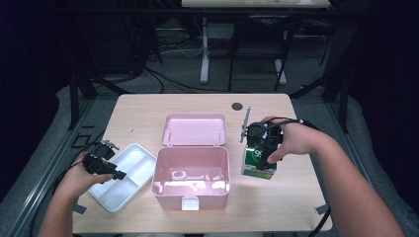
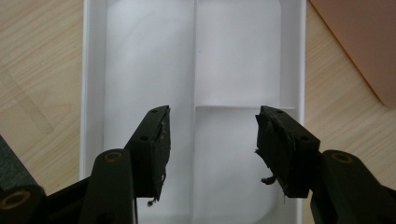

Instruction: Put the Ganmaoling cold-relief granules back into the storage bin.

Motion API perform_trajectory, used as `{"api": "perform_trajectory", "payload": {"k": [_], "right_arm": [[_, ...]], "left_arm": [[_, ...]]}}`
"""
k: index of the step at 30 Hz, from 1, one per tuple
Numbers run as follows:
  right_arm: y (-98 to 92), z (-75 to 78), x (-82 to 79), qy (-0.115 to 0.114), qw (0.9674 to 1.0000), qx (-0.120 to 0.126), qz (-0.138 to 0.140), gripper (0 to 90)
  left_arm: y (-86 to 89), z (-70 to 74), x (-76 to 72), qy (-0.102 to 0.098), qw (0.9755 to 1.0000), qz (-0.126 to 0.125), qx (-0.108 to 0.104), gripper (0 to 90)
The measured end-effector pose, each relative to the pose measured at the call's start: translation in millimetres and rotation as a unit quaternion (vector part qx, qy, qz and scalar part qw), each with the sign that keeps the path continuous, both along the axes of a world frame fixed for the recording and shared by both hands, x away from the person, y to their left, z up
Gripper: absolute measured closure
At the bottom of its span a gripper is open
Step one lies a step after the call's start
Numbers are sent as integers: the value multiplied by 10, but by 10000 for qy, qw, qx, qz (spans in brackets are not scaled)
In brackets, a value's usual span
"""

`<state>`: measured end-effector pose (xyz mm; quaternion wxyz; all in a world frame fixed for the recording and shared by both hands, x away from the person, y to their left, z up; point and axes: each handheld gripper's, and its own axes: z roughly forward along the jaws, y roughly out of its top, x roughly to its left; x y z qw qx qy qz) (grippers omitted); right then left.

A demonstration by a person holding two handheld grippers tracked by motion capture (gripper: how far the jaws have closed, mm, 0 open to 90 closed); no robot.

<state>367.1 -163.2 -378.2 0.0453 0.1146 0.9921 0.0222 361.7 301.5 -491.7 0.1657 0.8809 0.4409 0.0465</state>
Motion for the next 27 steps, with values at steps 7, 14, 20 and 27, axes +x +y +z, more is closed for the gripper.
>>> {"api": "perform_trajectory", "payload": {"k": [7, 14, 20, 27], "right_arm": [[106, 74, -39, 61, 9999, -51, 143, 164], [207, 163, -79, 119, 9996, -41, 262, 164], [346, 228, -125, 192, 9989, -49, 434, 164], [479, 254, -132, 232, 9983, -44, 525, 164]], "left_arm": [[-11, -5, 5, 18, 10000, -25, 18, 448], [-19, -7, 6, 21, 10000, -52, 24, 447], [-16, -5, 5, 18, 10000, -41, 23, 448], [-19, -1, 4, 15, 10000, -55, -5, 448]]}}
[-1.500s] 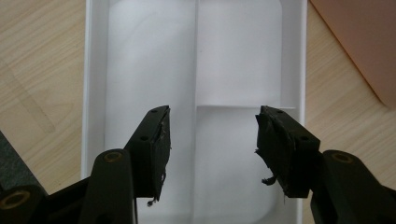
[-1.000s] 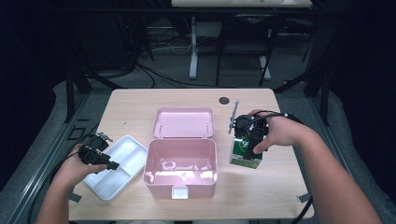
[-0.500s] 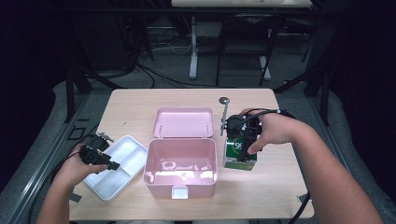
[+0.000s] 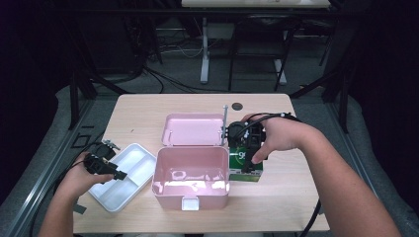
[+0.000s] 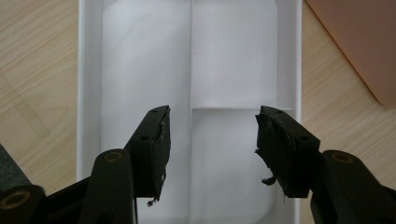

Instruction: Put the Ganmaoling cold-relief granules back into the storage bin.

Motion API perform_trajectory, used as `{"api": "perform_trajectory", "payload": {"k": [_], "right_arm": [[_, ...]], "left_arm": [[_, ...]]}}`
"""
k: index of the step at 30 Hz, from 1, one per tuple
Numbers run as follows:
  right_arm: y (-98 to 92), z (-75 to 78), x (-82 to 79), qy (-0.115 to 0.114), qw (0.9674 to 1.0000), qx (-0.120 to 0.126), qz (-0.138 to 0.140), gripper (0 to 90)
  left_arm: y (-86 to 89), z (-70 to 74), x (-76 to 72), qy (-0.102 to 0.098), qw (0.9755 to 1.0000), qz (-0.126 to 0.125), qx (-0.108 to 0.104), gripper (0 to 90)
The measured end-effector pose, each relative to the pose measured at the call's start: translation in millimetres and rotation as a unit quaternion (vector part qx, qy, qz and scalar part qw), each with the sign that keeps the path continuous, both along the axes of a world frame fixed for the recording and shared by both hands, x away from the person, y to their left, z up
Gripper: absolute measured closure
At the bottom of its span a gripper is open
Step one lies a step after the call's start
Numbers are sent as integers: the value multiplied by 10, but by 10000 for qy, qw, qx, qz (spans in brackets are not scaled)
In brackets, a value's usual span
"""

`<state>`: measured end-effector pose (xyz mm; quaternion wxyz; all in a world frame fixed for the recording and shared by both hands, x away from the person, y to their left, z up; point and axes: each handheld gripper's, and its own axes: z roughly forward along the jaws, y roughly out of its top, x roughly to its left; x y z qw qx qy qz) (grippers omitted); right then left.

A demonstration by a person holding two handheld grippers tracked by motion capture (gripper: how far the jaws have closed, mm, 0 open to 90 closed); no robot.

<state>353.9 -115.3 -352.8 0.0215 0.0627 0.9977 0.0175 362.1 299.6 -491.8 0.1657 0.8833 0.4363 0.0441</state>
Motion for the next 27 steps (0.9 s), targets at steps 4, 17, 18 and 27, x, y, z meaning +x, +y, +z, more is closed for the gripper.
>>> {"api": "perform_trajectory", "payload": {"k": [4, 17, 18, 27], "right_arm": [[92, 9, 5, 8, 10000, -23, 47, 164], [423, 54, 19, -11, 9999, 37, 154, 164], [423, 54, 19, -11, 9999, 37, 154, 164], [610, 54, 23, -34, 9996, 31, 295, 165]], "left_arm": [[8, 1, 0, 5, 10000, 0, 0, 448], [17, -3, 2, 10, 10000, 12, -22, 448], [20, -3, 3, 7, 10000, 8, -24, 448], [29, -3, 5, -1, 10000, 25, -13, 448]]}}
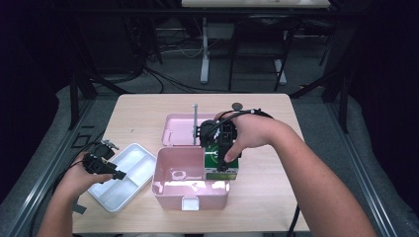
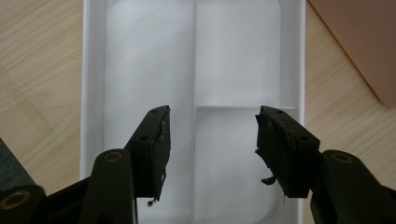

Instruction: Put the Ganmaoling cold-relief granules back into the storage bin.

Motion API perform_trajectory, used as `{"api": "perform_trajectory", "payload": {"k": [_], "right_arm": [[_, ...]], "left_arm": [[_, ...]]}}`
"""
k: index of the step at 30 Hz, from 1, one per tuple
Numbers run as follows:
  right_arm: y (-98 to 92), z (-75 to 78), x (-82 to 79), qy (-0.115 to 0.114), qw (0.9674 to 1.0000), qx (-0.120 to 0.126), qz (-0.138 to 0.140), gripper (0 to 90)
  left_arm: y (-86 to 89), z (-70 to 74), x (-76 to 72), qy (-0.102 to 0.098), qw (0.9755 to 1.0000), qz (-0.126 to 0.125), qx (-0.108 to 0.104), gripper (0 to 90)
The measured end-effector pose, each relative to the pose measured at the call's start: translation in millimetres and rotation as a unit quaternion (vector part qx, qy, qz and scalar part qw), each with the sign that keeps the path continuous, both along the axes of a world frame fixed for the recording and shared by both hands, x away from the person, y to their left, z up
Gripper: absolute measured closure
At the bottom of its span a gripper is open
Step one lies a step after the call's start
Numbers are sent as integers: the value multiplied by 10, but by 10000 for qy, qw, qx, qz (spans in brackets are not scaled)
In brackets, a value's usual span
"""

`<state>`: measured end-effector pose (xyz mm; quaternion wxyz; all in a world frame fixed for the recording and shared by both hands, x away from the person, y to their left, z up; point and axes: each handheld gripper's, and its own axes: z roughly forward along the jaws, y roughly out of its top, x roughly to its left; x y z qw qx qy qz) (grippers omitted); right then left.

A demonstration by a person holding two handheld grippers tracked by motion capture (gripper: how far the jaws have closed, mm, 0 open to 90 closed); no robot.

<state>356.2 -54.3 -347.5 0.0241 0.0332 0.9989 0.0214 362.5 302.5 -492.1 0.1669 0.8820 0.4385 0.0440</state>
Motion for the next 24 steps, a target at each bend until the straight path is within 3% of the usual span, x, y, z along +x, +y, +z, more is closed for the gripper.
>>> {"api": "perform_trajectory", "payload": {"k": [24], "right_arm": [[214, -53, -9, -6, 9998, -39, 170, 164]], "left_arm": [[8, 0, 6, 14, 10000, -13, 0, 448]]}}
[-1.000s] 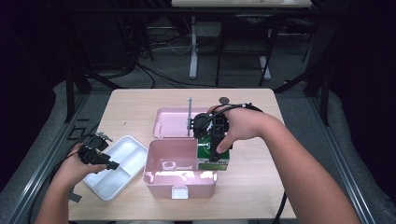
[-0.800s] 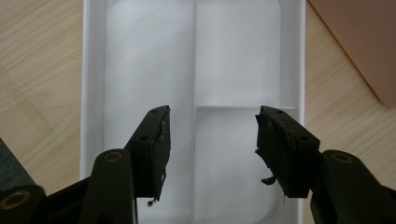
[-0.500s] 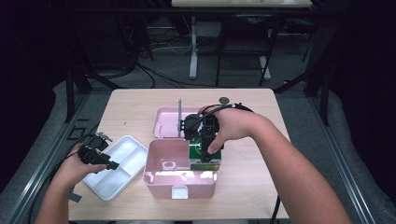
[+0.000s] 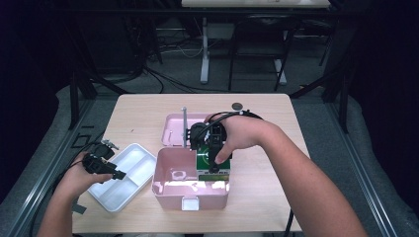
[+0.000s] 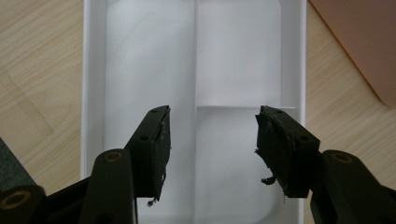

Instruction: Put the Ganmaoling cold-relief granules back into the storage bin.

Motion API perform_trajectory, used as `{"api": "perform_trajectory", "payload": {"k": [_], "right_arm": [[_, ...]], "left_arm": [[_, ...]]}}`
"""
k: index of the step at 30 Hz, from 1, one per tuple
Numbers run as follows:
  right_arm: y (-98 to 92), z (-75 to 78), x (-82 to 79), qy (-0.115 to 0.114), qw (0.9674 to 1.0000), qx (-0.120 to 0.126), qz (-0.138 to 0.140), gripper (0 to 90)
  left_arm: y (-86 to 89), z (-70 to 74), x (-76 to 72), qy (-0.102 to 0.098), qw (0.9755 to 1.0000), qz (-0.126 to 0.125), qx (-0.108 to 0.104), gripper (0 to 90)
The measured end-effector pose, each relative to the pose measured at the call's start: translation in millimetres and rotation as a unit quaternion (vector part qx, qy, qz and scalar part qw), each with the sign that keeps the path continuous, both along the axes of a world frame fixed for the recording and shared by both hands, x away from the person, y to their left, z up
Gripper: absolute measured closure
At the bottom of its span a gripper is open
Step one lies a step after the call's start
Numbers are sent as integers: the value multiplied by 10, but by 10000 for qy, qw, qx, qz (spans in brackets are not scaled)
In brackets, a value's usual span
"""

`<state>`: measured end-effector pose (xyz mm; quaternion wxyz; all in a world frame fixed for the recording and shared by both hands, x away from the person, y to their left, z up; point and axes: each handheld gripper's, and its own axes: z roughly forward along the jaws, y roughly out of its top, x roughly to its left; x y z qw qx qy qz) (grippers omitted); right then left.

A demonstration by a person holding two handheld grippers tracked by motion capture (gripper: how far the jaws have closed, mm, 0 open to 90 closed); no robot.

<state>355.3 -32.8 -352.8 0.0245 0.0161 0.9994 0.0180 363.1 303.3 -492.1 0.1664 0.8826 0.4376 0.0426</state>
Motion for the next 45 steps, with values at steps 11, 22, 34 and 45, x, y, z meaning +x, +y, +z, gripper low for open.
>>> {"api": "perform_trajectory", "payload": {"k": [11, 22, 34, 45], "right_arm": [[39, -70, 9, -22, 10000, -34, 35, 164], [32, -267, 41, 88, 10000, -18, 10, 164], [48, -516, 69, 131, 9999, -51, 19, 164], [39, -734, 93, 162, 9998, -109, -30, 163]], "left_arm": [[10, 9, -4, -9, 10000, 17, -8, 448], [10, 6, -1, -15, 10000, 3, 4, 449], [12, 1, -1, -12, 10000, 7, 8, 449], [8, -2, -1, -6, 10000, 10, 18, 449]]}}
